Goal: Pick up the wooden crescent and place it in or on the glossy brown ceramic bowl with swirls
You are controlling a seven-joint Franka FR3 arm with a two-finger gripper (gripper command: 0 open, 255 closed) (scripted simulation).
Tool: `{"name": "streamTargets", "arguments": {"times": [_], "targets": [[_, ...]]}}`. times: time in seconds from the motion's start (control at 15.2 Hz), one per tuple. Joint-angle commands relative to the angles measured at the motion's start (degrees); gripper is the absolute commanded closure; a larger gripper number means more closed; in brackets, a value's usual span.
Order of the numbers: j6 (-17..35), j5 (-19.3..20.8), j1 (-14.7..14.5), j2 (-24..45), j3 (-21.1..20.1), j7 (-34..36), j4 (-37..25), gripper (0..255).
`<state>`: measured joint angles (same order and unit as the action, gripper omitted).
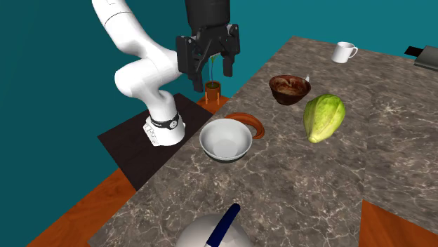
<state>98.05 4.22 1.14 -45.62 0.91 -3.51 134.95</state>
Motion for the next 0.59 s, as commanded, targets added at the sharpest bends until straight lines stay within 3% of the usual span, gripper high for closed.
{"name": "streamTargets", "arguments": {"times": [0.0,0.53], "targets": [[0.0,0.0,0.0,0.0,0.0,0.0,0.0,0],[8.77,-3.93,-4.14,-2.15,-6.47,5.07,12.04,0]]}}
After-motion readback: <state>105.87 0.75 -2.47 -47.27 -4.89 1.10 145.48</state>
